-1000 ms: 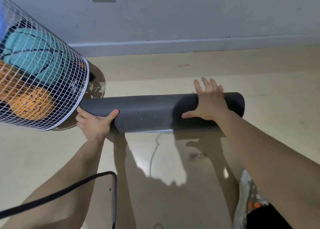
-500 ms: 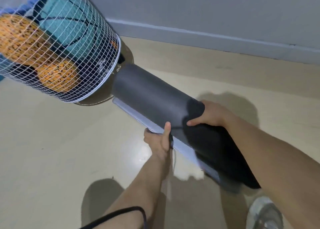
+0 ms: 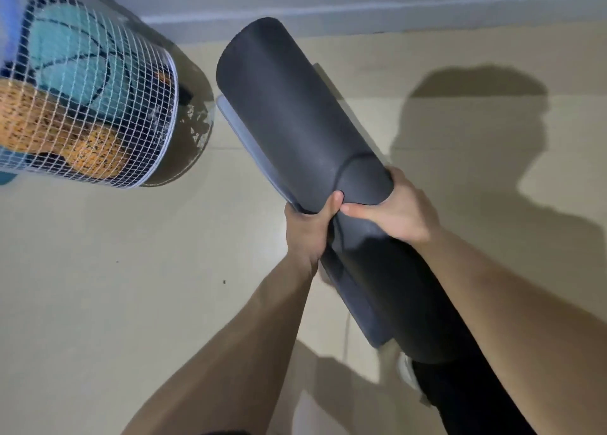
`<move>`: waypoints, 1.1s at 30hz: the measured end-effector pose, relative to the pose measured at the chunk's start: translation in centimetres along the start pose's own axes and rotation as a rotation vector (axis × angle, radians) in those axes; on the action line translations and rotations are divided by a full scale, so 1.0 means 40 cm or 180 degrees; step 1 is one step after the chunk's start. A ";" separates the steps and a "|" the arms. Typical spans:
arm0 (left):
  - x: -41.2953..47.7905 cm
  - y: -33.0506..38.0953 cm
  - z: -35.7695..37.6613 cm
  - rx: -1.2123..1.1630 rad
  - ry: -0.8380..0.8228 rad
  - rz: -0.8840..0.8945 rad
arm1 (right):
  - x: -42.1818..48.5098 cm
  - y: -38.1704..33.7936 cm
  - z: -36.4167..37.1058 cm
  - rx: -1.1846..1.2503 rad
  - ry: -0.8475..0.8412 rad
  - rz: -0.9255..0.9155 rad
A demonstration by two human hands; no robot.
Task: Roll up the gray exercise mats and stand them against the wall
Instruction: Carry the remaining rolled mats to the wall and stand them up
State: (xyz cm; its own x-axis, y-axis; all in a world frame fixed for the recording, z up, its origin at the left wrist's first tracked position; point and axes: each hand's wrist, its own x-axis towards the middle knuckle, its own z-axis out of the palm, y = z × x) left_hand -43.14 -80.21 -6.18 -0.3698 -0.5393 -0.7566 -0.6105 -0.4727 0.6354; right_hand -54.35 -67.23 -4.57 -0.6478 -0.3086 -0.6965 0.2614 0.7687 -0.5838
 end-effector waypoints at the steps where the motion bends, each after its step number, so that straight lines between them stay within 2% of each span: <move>1: -0.040 0.036 0.030 0.0126 -0.0124 0.0126 | -0.040 0.003 -0.051 0.0168 0.0105 0.0068; 4: -0.169 0.134 0.155 0.0504 -0.0504 0.0356 | -0.166 0.028 -0.225 0.0547 0.0428 0.0225; 10: -0.471 0.264 0.558 0.1240 -0.1109 0.0293 | -0.393 0.172 -0.643 0.1014 0.1092 0.0541; 19: -0.829 0.262 1.243 0.1635 -0.1892 0.0408 | -0.602 0.499 -1.270 0.1352 0.1744 0.1094; 26: -0.910 0.171 1.735 0.1727 -0.2180 0.0382 | -0.543 0.793 -1.642 0.1319 0.1951 0.1297; 33: -0.801 0.036 2.169 0.1773 -0.2128 0.0073 | -0.299 1.091 -1.914 0.1154 0.1890 0.1381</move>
State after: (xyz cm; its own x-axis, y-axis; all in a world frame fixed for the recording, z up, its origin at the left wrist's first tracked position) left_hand -92.93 -3.14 5.57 -0.6132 0.0605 -0.7876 -0.7871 0.0373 0.6156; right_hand -89.97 12.91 10.25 -0.6801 0.4010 -0.6137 0.7251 0.4913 -0.4826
